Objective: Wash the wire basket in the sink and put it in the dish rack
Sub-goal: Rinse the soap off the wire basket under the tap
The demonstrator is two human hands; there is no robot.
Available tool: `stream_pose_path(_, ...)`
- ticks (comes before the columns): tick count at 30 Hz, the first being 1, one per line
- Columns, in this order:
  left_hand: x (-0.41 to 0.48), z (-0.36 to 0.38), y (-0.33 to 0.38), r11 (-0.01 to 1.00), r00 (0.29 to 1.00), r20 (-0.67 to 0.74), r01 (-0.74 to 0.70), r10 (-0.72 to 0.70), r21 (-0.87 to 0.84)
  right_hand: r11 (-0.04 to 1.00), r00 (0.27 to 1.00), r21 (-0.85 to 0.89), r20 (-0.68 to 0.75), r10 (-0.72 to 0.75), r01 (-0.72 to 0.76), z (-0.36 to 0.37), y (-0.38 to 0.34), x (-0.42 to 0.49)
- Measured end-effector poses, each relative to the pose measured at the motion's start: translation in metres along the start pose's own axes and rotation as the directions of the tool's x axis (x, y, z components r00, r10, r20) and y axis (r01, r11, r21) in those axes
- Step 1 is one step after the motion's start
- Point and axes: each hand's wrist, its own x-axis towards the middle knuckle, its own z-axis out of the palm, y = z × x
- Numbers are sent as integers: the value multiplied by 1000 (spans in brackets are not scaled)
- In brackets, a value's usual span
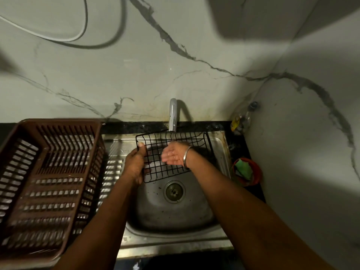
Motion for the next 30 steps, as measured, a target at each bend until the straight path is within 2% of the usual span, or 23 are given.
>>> stream_pose_path(2, 1, -4, 0, 1000, 1000, -7, -2, 2, 12, 992, 997, 121, -67, -35, 43, -5, -3, 0)
stream_pose_path(5, 6, -13, -3, 1000, 1000, -18, -18, 18, 15, 985, 996, 162, -71, -51, 62, -8, -3, 1)
stream_pose_path(9, 7, -18, -11, 1000, 1000, -23, -1, 2, 22, 947, 985, 302, -159, -66, 113, -18, 0, 7)
stream_pose_path(12, 6, -19, -12, 1000, 999, -35, 3, -2, 26, 966, 989, 240, -130, -68, 98, -20, 7, 10)
stream_pose_path(15, 2, -18, -11, 1000, 1000, -26, 6, -5, 28, 957, 981, 273, -188, -47, 98, -23, 9, 16)
stream_pose_path(19, 0, -14, -11, 999, 1000, -16, -6, 6, 34, 988, 984, 146, -175, -33, 59, -23, 15, 18)
stream_pose_path(21, 1, -14, -13, 999, 1000, -3, -20, 20, 25, 987, 977, 157, -213, -5, 39, -25, 17, 19)
stream_pose_path(24, 6, -16, -19, 999, 999, -21, -44, 44, 20, 991, 981, 94, -181, -73, 91, -25, 22, 24)
stream_pose_path(28, 10, -16, -25, 999, 998, -46, -41, 41, -4, 967, 966, 199, -234, -111, 159, -21, 17, 19)
stream_pose_path(30, 10, -19, -26, 999, 997, -68, -28, 25, -39, 962, 971, 198, -184, -155, 191, -18, 14, 18)
